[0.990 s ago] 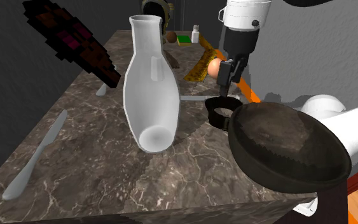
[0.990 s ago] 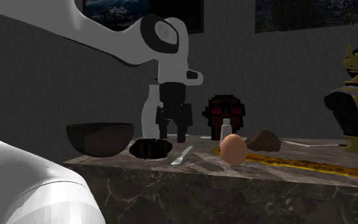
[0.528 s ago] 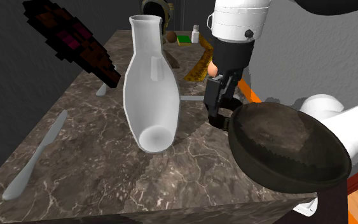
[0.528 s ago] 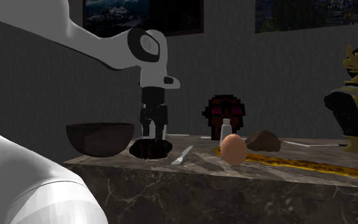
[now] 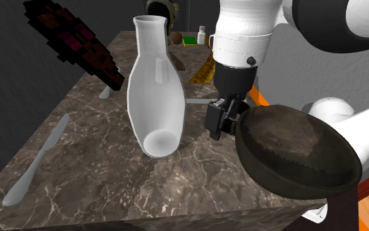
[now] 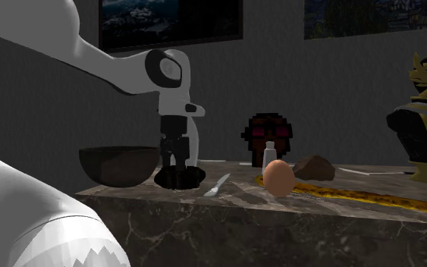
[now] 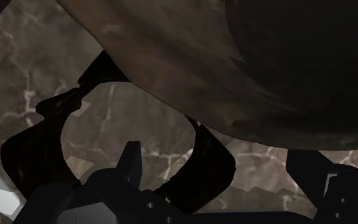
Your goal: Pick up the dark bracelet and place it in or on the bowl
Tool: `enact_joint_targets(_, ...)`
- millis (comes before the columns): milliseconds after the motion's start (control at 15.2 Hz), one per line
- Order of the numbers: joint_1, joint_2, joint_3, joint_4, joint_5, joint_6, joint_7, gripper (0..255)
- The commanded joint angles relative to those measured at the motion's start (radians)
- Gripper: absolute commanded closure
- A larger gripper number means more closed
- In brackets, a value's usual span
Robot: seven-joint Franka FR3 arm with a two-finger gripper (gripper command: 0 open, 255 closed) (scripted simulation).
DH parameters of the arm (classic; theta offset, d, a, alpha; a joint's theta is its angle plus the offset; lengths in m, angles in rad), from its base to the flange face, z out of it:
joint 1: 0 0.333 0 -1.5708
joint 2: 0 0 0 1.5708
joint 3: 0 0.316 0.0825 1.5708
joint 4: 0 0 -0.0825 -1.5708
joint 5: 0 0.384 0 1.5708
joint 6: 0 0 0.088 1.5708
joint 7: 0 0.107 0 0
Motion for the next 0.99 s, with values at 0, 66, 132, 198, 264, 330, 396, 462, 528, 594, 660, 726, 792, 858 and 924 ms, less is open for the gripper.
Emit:
enact_joint_targets(0,0.002,-0.002,0.007,-0.026,0.006,0.024,-0.002,0)
enact_joint_targets(66,0.003,-0.003,0.009,-0.034,0.008,0.031,-0.003,0)
enact_joint_targets(132,0.003,-0.003,0.009,-0.034,0.008,0.031,-0.003,0)
enact_joint_targets(198,0.003,-0.003,0.009,-0.034,0.008,0.031,-0.003,0)
enact_joint_targets(264,0.003,-0.003,0.009,-0.034,0.008,0.031,-0.003,0)
enact_joint_targets(330,0.003,-0.003,0.009,-0.034,0.008,0.031,-0.003,0)
enact_joint_targets(396,0.003,-0.003,0.009,-0.034,0.008,0.031,-0.003,0)
enact_joint_targets(462,0.003,-0.003,0.009,-0.034,0.008,0.031,-0.003,0)
enact_joint_targets(528,0.003,-0.003,0.008,-0.034,0.008,0.031,-0.003,0)
enact_joint_targets(594,0.003,-0.003,0.008,-0.034,0.008,0.031,-0.003,255)
enact_joint_targets(660,0.003,-0.003,0.008,-0.034,0.008,0.031,-0.003,255)
enact_joint_targets(726,0.003,-0.003,0.008,-0.034,0.008,0.031,-0.003,255)
enact_joint_targets(792,0.003,-0.002,0.009,-0.033,0.008,0.032,-0.003,255)
enact_joint_targets(858,0.003,-0.002,0.01,-0.034,0.008,0.033,-0.002,255)
enact_joint_targets(924,0.003,-0.002,0.009,-0.034,0.008,0.032,-0.002,255)
